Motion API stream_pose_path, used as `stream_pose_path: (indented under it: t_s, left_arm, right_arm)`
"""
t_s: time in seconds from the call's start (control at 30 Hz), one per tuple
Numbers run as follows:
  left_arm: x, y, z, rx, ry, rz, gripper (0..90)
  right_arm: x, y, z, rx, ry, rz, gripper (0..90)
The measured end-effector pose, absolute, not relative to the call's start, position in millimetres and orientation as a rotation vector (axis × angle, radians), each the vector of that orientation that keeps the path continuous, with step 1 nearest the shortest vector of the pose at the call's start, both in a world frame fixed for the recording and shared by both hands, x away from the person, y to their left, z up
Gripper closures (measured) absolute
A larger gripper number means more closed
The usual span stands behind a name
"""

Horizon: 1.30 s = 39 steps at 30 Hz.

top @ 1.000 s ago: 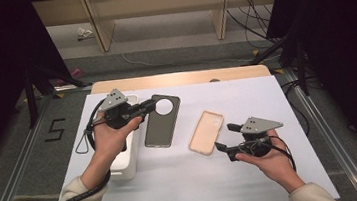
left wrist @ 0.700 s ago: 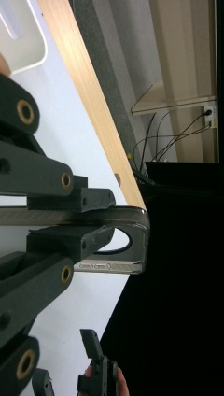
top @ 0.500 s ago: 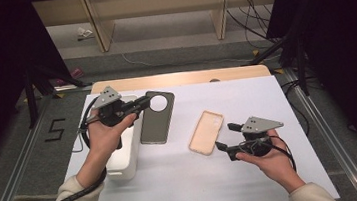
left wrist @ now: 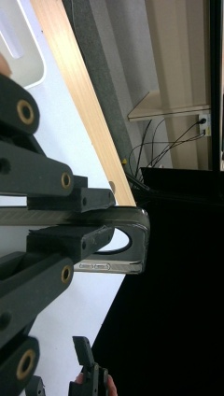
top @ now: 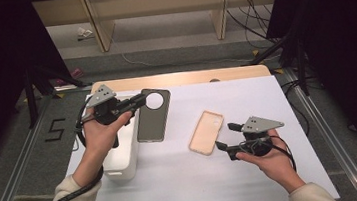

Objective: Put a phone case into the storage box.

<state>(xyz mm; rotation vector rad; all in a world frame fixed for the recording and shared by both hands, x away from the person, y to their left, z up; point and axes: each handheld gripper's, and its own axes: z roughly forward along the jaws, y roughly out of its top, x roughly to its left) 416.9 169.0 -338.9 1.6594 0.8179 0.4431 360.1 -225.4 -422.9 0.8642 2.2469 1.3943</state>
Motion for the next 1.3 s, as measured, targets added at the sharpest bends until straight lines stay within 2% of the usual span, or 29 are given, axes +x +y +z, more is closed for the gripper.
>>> stream_pose_path:
  t_s: [1.3]
  left_arm:
    - [421,193,-329,1.631,0.838,0.514,81.6]
  right_arm:
    - [361,-226,-423,0.872,2.247,1.398,23.2]
